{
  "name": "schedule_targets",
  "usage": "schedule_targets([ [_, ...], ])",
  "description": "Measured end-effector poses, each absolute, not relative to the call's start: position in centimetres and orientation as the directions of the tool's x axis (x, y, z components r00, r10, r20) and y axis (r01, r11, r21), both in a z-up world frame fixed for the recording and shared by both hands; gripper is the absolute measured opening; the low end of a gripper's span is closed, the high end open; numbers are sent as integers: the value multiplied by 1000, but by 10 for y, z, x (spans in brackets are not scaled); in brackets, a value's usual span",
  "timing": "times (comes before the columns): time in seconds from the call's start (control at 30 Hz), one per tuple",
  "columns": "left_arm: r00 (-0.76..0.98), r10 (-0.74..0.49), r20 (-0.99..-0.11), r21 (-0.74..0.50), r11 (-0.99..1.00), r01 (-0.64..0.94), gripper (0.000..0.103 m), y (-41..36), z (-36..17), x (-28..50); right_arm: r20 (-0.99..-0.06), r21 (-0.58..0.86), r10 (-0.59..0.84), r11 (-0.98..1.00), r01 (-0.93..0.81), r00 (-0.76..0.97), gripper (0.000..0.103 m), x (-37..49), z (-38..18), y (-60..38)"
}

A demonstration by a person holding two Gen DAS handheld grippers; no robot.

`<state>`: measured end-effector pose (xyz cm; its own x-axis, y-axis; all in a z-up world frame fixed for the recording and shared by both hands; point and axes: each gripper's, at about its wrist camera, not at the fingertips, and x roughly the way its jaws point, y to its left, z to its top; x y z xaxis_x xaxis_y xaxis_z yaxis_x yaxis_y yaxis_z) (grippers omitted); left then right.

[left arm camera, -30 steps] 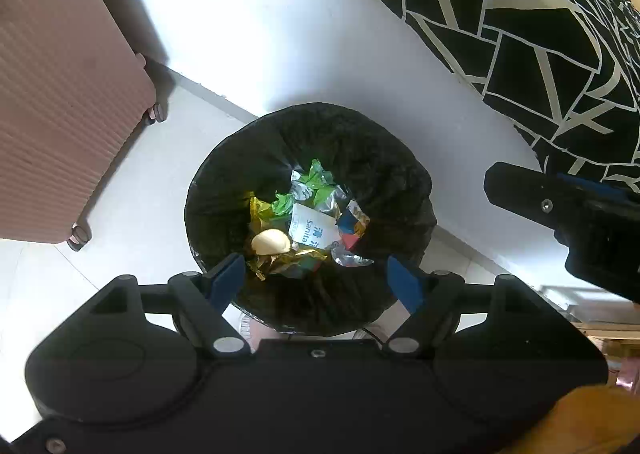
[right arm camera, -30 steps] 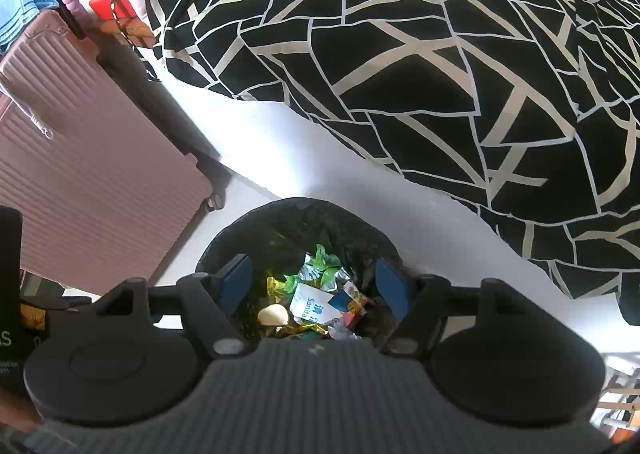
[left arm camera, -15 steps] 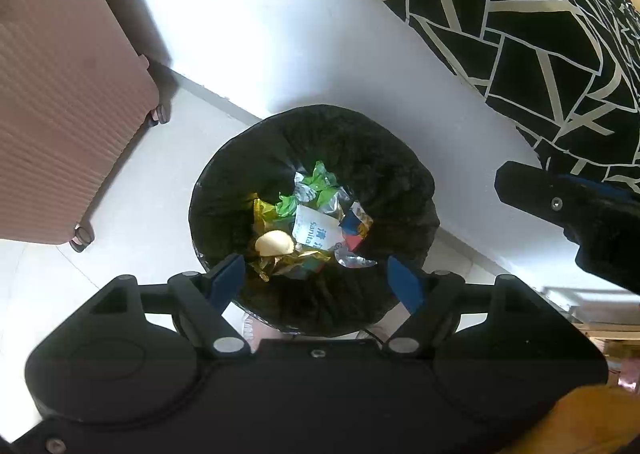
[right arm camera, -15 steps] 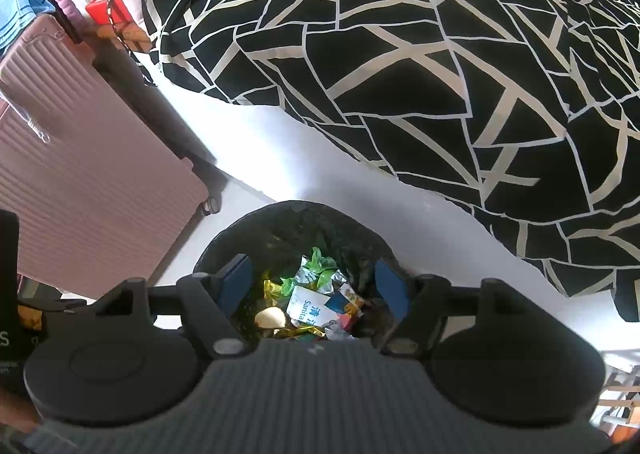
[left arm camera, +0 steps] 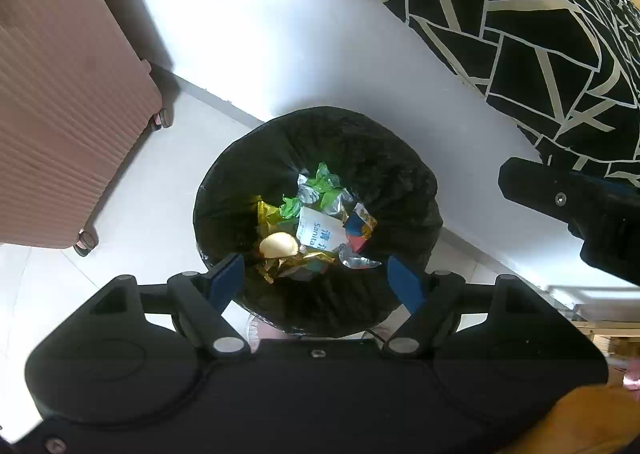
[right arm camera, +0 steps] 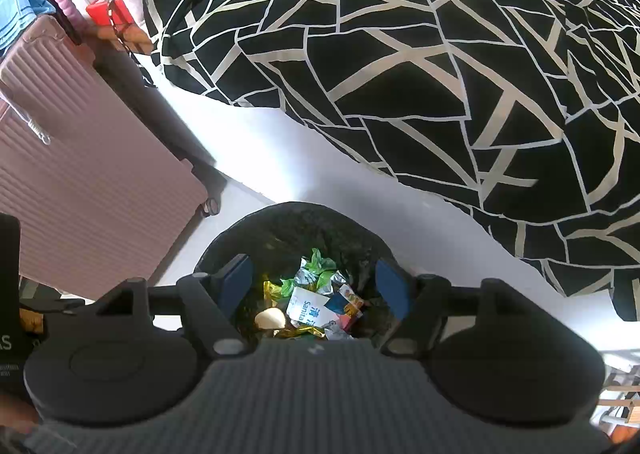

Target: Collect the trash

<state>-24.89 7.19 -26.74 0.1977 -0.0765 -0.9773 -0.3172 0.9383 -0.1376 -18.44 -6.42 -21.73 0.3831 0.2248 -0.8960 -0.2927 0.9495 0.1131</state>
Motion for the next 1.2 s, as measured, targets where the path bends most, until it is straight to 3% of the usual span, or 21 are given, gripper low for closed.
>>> schedule_targets([
  [1.2, 197, -88, -976, -146, 942, -301, 77, 71, -267, -250, -895, 109, 219, 952, -287, 389, 79, -189, -216, -68],
])
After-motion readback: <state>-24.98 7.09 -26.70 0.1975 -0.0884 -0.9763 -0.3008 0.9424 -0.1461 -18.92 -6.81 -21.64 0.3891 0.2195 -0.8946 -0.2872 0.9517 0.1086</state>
